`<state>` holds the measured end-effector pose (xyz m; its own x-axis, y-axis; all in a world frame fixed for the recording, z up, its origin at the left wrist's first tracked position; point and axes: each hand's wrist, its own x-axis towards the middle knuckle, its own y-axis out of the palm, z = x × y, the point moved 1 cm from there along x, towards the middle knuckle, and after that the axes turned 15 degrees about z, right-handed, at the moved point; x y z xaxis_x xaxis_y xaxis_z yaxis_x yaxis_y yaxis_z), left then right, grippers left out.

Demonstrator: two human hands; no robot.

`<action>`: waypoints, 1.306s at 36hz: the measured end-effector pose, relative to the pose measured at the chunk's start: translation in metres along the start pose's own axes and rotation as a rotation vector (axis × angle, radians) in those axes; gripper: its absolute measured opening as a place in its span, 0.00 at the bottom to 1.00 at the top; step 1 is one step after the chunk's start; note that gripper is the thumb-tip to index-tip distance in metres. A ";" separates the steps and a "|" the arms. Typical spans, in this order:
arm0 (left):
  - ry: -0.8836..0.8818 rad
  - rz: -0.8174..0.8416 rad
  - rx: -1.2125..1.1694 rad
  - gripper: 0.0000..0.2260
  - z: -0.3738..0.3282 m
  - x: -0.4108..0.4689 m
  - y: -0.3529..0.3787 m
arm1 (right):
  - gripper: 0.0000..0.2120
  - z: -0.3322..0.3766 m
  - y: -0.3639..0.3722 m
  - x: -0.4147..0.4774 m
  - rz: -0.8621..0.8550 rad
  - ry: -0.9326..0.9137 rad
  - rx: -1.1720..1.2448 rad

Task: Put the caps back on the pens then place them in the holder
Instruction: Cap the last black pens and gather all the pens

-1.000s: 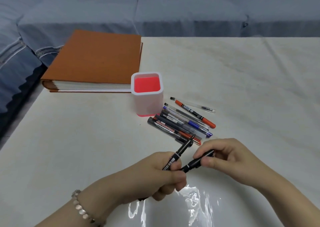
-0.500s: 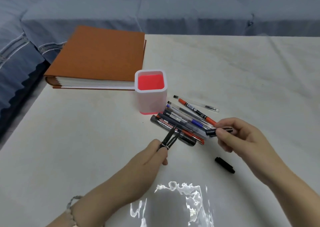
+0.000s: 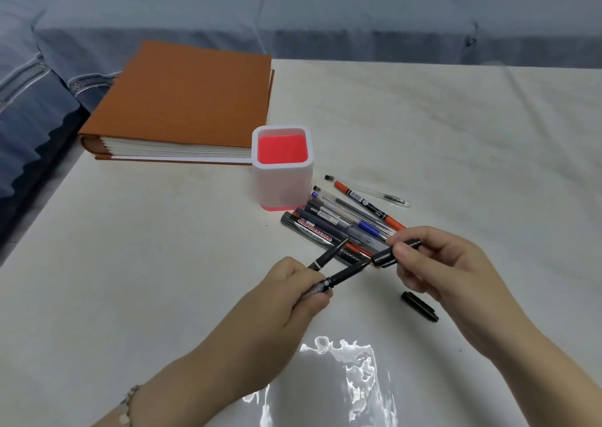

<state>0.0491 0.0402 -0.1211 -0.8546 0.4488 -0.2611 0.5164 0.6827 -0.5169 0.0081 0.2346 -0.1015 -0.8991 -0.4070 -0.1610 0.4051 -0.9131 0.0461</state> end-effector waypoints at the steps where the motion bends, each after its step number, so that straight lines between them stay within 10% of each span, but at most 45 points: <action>1: 0.003 0.000 0.004 0.07 -0.001 0.000 0.000 | 0.05 0.001 0.001 0.000 0.001 0.003 -0.009; 24: 0.078 0.012 0.130 0.07 -0.016 0.009 0.003 | 0.05 -0.001 0.020 -0.003 0.132 -0.128 -0.040; 34: -0.038 -0.036 0.262 0.07 -0.002 0.008 0.003 | 0.03 -0.028 0.016 -0.003 -0.079 0.027 -0.007; 47: -0.241 -0.132 -0.412 0.12 0.005 0.019 0.003 | 0.08 -0.027 -0.054 -0.015 -0.264 0.148 -0.285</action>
<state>0.0343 0.0477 -0.1318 -0.8774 0.2302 -0.4210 0.3395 0.9178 -0.2058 0.0043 0.2906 -0.1278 -0.9533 -0.1329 -0.2713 0.2119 -0.9342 -0.2869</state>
